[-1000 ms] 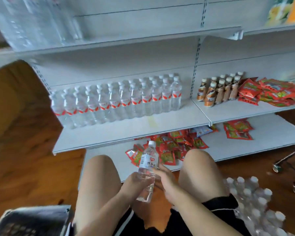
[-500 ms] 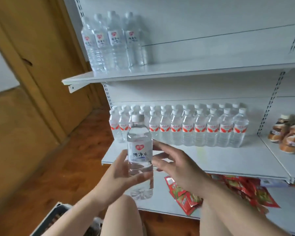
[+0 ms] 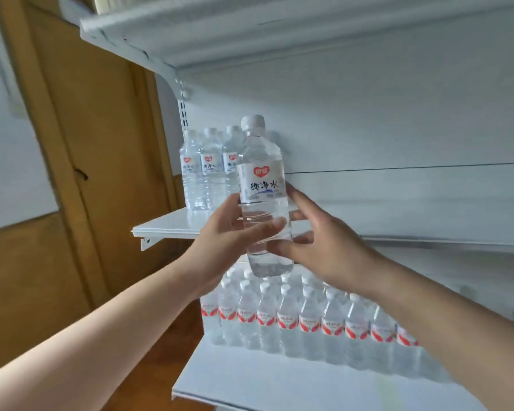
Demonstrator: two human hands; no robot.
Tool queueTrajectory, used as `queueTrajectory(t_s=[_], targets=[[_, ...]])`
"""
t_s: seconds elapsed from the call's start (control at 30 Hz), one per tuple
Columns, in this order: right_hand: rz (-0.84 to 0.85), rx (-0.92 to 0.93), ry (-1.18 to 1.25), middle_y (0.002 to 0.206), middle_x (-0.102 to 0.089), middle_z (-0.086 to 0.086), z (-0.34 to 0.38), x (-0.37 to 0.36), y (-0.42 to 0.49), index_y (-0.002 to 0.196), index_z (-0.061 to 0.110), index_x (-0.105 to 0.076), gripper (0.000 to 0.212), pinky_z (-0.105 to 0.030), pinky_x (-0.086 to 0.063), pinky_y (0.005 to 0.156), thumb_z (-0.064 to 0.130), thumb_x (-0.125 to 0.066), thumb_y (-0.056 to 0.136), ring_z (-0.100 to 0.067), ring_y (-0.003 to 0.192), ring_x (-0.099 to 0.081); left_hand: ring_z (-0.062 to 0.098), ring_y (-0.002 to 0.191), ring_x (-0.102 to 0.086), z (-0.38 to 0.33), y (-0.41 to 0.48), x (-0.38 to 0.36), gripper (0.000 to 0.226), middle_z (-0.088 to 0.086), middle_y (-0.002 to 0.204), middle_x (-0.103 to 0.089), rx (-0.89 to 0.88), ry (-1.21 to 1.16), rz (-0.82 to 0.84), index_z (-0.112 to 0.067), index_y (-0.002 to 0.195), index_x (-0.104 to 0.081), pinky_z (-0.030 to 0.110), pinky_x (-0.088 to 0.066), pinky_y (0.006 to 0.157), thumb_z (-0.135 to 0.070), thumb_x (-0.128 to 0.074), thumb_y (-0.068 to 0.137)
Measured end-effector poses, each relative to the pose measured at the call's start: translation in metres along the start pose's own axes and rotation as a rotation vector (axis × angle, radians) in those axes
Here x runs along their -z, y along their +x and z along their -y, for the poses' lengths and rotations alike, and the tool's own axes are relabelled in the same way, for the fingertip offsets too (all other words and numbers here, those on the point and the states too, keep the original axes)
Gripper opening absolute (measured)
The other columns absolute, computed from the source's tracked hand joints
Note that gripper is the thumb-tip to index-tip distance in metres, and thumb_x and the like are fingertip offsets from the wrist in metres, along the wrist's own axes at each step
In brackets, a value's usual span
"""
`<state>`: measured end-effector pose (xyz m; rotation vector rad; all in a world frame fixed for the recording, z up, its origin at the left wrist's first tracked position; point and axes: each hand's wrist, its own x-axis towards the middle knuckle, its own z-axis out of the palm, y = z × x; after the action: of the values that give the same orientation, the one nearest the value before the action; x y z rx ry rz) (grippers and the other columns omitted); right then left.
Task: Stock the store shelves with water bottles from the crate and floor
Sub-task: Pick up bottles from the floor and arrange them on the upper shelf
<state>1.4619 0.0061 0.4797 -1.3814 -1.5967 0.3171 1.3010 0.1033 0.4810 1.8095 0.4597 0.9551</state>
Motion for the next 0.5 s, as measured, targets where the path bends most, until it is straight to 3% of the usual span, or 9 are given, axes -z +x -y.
queueTrajectory(t_s=[0.13,0.3,0.4,0.5], targets=[[-0.097,0.016,-0.017,0.116,-0.065,0.01,-0.017,-0.003,0.051,0.149,0.061,-0.025,0.093,-0.022,-0.054,0.081,0.036,-0.084,0.081,-0.008,0.085,-0.073,0.02,0.11,-0.071,0.004,0.046,0.017,0.051,0.004,0.116,-0.075,-0.044,0.032,-0.019,-0.016,0.128,-0.06,0.046,-0.057,0.096,-0.024,-0.081,0.083],[-0.173,-0.053,-0.072,0.11,-0.063,0.012,-0.047,-0.01,0.1,0.151,0.05,-0.031,0.092,-0.023,-0.055,0.084,0.034,-0.086,0.079,-0.009,0.086,-0.071,0.015,0.101,-0.073,0.023,0.098,0.03,0.038,-0.003,0.108,-0.076,-0.001,0.165,-0.019,-0.026,0.12,-0.065,0.042,-0.056,0.095,-0.031,-0.081,0.085],[-0.137,-0.133,-0.146,0.1,-0.06,0.017,-0.063,-0.007,0.13,0.142,0.034,-0.048,0.072,-0.012,-0.046,0.07,0.033,-0.084,0.081,-0.002,0.082,-0.066,0.014,0.093,-0.069,0.037,0.128,0.033,0.027,-0.009,0.101,-0.071,-0.007,0.447,-0.077,-0.037,0.11,-0.064,0.039,-0.057,0.083,-0.047,-0.074,0.087],[-0.122,-0.175,-0.2,0.09,-0.057,0.021,-0.078,-0.007,0.16,0.126,0.024,-0.059,0.049,-0.007,-0.038,0.057,0.033,-0.082,0.083,0.005,0.075,-0.057,0.014,0.091,-0.063,0.057,0.153,0.042,0.044,-0.007,0.102,-0.064,-0.009,0.787,-0.165,-0.034,0.113,-0.063,0.034,-0.051,0.078,-0.069,-0.061,0.086]])
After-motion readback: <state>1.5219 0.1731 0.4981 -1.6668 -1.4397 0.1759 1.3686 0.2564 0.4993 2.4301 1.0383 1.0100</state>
